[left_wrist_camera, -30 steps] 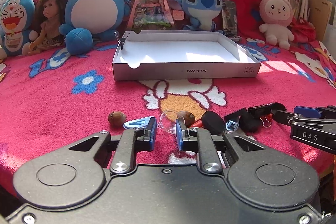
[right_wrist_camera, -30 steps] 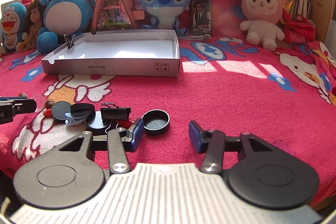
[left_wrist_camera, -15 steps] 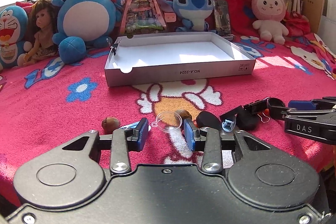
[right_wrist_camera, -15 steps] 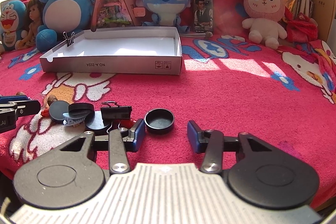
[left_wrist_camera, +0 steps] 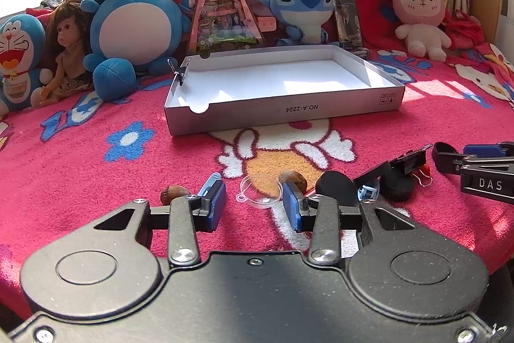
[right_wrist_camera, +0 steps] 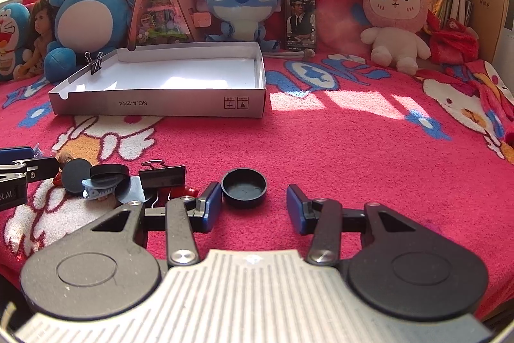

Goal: Organize rigid objects
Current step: 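Lower the left tool to the clear plastic dome while the right tool approaches the black lid, then grasp the clear dome with the left tool while the right tool grasps the black lid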

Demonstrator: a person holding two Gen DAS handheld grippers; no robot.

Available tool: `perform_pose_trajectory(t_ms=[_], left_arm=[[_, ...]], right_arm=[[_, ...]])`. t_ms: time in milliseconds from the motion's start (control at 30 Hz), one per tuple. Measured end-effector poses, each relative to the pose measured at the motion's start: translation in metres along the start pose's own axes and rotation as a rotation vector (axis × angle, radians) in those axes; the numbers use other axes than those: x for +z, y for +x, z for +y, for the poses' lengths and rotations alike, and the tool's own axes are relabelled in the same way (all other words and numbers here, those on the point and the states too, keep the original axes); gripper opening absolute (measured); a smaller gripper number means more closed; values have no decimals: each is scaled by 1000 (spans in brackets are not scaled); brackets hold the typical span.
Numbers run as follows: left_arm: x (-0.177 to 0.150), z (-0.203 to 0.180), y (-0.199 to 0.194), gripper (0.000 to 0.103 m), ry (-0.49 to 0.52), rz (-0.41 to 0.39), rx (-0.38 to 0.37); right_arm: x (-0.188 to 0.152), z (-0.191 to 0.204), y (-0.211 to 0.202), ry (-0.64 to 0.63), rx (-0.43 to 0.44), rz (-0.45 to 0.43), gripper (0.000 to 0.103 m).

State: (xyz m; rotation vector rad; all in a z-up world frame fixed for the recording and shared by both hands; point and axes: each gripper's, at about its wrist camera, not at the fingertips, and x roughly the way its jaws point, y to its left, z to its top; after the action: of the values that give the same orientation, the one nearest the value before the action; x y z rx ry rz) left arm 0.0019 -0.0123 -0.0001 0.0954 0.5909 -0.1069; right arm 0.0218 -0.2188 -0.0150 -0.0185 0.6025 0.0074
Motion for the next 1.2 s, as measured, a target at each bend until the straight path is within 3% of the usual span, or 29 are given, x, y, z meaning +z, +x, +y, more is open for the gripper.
perform_pose_trajectory(t_ms=[167,300,533,867,1033,1100,1133,1200], left_arm=[[-2,0,4,38,4,12,0],[-1,0,4,38,12,3,10],[-2,-4,3,42,50,-17,24],[0,4,10,41,-12,16,-5],[0,6,11,28,-32,20,-7],[2,8,11,28,-41,22,-10],[2,8,11,28,-45,21,-12],[4,9,10,28,-51,17,-13]], right_arm=[[0,-1,2,3,-3,-2,53],[1,0,4,4,-12,-5,63],[1,2,5,-9,-16,-8,63],[0,4,6,-21,-16,-6,63],[0,4,8,-30,-17,-3,63],[0,5,8,-39,-16,0,63],[0,5,7,-43,-13,0,61],[1,5,6,-46,-4,2,44]])
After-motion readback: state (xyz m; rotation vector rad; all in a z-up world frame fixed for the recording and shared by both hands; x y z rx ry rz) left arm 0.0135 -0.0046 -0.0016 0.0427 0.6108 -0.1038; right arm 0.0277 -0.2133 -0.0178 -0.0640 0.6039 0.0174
